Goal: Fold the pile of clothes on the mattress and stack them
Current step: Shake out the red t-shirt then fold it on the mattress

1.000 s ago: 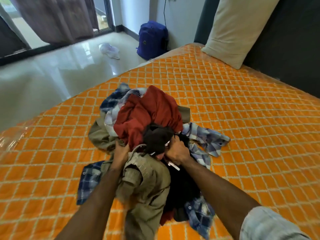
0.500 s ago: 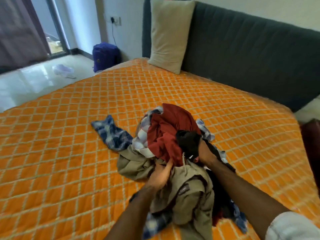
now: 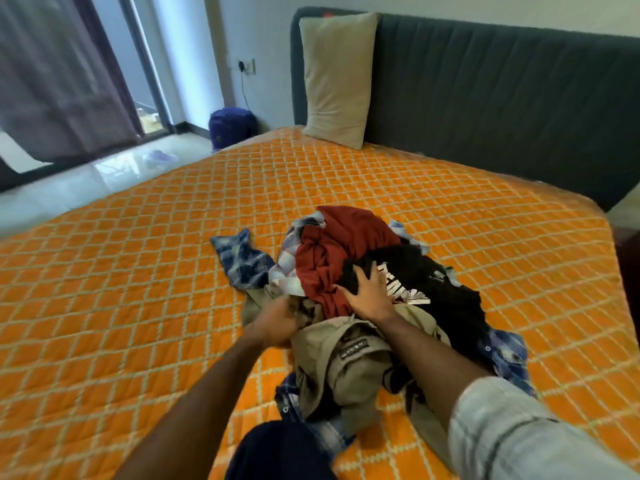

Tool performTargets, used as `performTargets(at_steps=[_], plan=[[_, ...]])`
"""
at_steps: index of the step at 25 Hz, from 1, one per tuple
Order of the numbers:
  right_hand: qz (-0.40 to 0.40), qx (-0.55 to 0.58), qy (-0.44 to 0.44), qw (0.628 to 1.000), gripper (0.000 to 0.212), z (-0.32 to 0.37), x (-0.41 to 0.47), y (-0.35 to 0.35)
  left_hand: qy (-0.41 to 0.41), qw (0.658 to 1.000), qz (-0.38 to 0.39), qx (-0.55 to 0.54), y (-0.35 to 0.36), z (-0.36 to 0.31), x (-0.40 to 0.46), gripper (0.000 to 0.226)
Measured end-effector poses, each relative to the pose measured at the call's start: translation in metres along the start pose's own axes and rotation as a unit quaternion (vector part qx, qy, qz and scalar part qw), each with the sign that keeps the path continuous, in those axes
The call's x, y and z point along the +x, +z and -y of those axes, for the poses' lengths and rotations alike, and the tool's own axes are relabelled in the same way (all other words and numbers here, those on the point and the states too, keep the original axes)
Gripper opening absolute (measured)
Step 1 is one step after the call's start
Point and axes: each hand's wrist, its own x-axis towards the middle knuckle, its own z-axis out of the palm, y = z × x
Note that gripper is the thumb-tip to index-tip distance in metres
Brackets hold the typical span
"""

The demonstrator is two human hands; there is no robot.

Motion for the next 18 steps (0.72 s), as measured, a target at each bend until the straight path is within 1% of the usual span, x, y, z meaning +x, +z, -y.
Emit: performTargets(at_steps=[1,3,6,8,10,11,12,13,14,15,16,17,18], plan=[[0.013,-0.013,0.008,1.0,0.088,-0.001,0.002,0.004,0.0,0.999,-0.029,0.03,-0.017,0.002,-0.009,0.03],[0.036,-0.042,0.027,0.998,0.086,0.002,-0.001,0.014,-0.027,0.996,-0.077,0.034,-0.045,0.014,-0.027,0.028],[0.047,-0.099,0.035,0.993,0.084,0.014,-0.008,0.021,-0.042,0.994,-0.1,0.029,-0.057,0.047,-0.059,0.022],[0.042,-0.088,0.036,0.995,0.081,0.02,-0.015,0.01,-0.038,0.992,-0.109,0.043,-0.054,0.061,-0.078,0.022],[0.009,-0.066,-0.006,0.998,0.071,0.026,-0.015,-0.013,-0.022,0.993,-0.102,0.063,-0.052,0.067,-0.084,0.025],[-0.022,-0.046,-0.03,0.998,0.063,0.03,-0.011,-0.023,-0.012,0.993,-0.092,0.071,-0.054,0.069,-0.082,0.026],[-0.055,-0.024,-0.043,0.997,0.057,0.036,-0.005,-0.029,-0.002,0.993,-0.078,0.085,-0.057,0.068,-0.075,0.025],[-0.073,-0.009,-0.044,0.996,0.056,0.042,0.0,-0.034,0.014,0.993,-0.066,0.1,-0.061,0.064,-0.065,0.024],[-0.066,-0.014,-0.033,0.997,0.059,0.05,0.003,-0.037,0.025,0.993,-0.054,0.106,-0.064,0.058,-0.056,0.024],[-0.052,-0.043,-0.024,0.997,0.061,0.06,0.005,-0.036,0.035,0.993,-0.047,0.099,-0.068,0.052,-0.047,0.024],[-0.049,-0.085,-0.021,0.995,0.057,0.069,0.008,-0.035,0.046,0.994,-0.042,0.092,-0.072,0.045,-0.04,0.025],[-0.065,-0.112,-0.026,0.991,0.046,0.076,0.01,-0.036,0.058,0.994,-0.037,0.088,-0.074,0.037,-0.034,0.027],[-0.094,-0.111,-0.033,0.989,0.035,0.082,0.011,-0.038,0.067,0.994,-0.03,0.086,-0.073,0.029,-0.03,0.031]])
